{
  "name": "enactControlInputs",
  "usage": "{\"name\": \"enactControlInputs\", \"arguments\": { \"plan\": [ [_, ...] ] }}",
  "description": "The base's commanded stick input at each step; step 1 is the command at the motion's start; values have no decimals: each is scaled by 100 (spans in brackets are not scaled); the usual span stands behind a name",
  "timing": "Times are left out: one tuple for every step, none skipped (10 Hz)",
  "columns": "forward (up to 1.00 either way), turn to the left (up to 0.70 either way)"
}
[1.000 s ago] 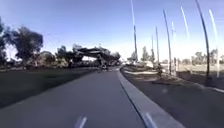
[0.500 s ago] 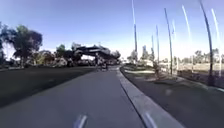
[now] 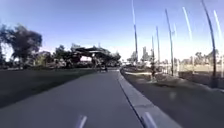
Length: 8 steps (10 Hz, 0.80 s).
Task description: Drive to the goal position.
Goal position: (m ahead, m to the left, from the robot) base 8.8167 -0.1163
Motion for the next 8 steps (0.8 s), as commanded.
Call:
{"name": "enactControlInputs", "arguments": {
  "plan": [
    [98,30],
    [98,36],
    [98,20],
    [98,0],
    [98,0],
    [98,0],
    [98,0],
    [98,0]
  ]
}}
